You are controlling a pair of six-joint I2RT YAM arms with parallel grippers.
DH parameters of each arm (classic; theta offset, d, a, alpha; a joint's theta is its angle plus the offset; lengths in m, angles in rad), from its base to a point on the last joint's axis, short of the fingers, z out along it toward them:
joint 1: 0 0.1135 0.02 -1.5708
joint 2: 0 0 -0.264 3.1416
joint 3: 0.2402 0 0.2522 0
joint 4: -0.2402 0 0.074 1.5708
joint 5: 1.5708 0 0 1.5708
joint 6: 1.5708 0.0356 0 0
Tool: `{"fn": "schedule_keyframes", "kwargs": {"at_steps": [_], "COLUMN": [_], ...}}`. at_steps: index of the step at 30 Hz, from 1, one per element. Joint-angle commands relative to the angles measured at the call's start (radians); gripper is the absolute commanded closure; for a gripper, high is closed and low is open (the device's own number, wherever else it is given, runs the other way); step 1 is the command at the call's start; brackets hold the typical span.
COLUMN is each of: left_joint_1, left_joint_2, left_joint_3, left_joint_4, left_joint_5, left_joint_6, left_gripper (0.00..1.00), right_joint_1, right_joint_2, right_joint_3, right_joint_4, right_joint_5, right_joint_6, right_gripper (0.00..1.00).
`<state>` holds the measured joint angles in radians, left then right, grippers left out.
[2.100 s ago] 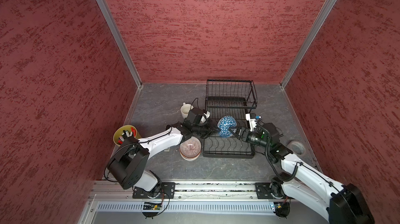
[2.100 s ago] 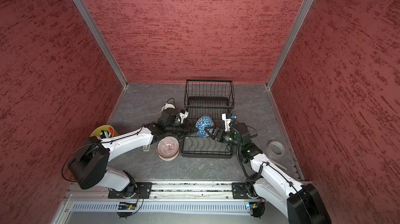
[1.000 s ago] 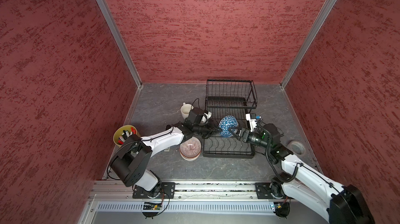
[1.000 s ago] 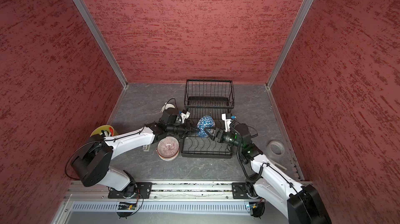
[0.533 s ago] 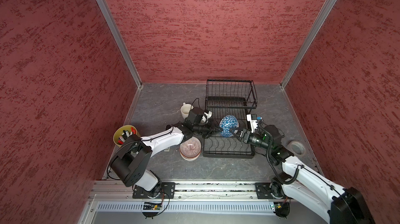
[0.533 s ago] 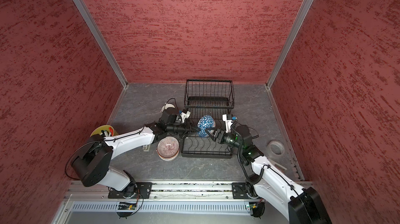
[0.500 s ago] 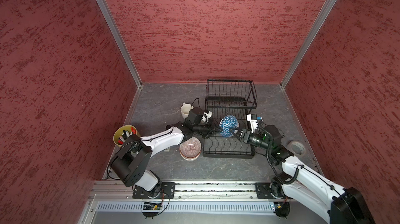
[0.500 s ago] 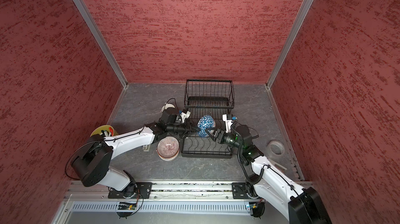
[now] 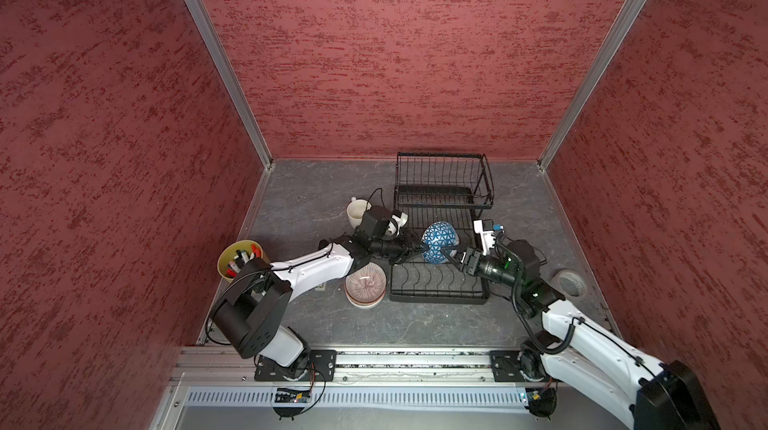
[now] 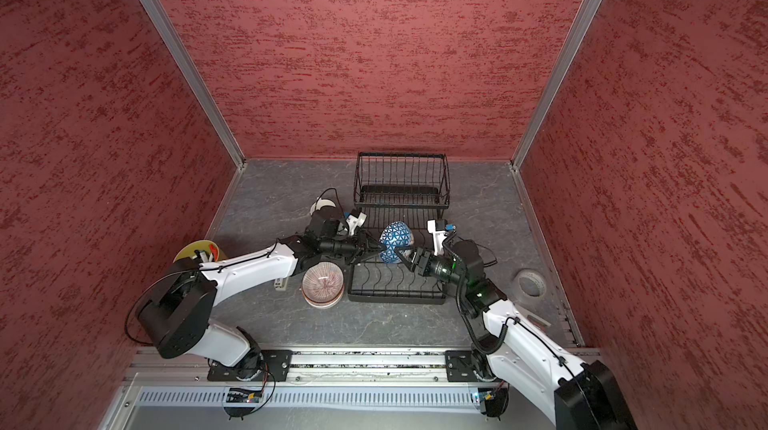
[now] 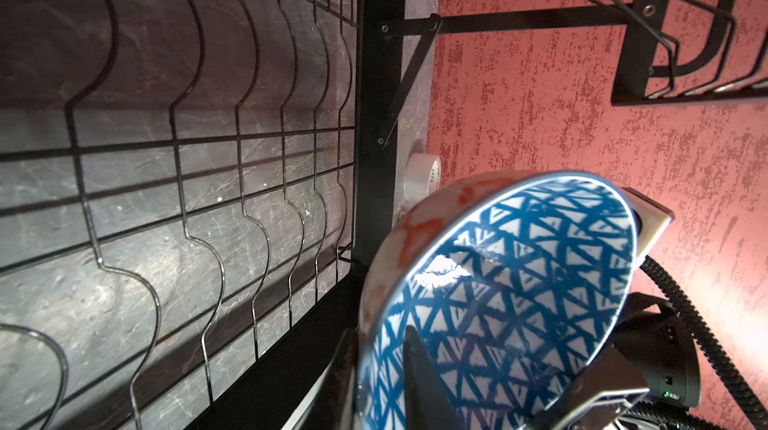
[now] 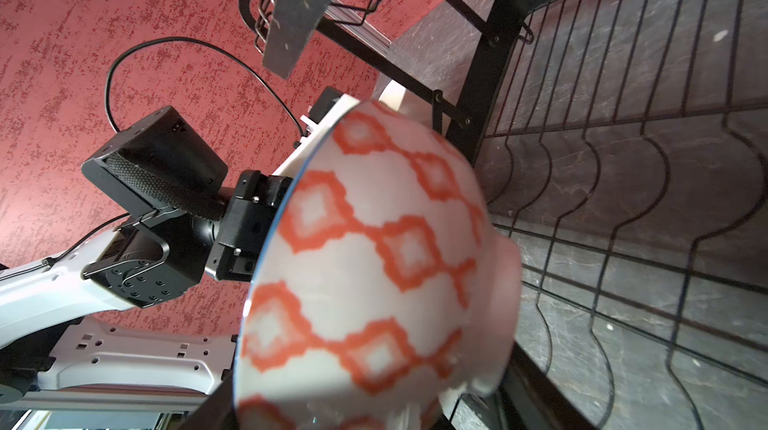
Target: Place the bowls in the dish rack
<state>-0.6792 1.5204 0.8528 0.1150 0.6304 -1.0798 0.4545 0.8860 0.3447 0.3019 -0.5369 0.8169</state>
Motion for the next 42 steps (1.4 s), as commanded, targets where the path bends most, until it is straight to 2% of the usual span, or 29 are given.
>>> {"fn": "schedule_keyframes", "kwargs": {"at_steps": [1,7,14,18,26,36,42], "left_joint_1": [-0.001,0.001,0.010,0.010,0.009,0.013,0.059], "left_joint_2": [0.005,-0.002,-0.017,-0.040,-0.161,-0.404,-0.510], "left_joint_3": [0.015,0.014,0.019,0.039,0.074,0.055,0.002], "left_joint_4": [0.033,0.017,-0.020,-0.101,-0.284,-0.489,-0.520], "left_joint_5": [0.014,0.008,-0.003,-0.035,-0.174,-0.406,-0.441], "left_joint_6": [0.012,0.021,0.045,0.090,0.233,0.391,0.393], "left_gripper": [0.71,0.54,0.42,0.38,0.28,0.02,0.00], "right_joint_1": [0.002,0.002,0.002,0.003,0.006,0.050,0.108], "right_joint_2": [-0.019,-0.026,-0.023,-0.012,0.036,0.082,0.142], "right_joint_3": [0.034,0.044,0.093,0.146,0.245,0.326,0.400], "right_joint_4": [0.001,-0.051,-0.172,-0.271,-0.419,-0.544,-0.625], "right_joint_5": [0.032,0.073,0.128,0.162,0.210,0.295,0.373], "right_joint_6": [-0.020,-0.044,-0.116,-0.183,-0.286,-0.362,-0.414], "right_gripper": [0.41,0.42,0.42,0.42,0.42,0.43,0.43]}}
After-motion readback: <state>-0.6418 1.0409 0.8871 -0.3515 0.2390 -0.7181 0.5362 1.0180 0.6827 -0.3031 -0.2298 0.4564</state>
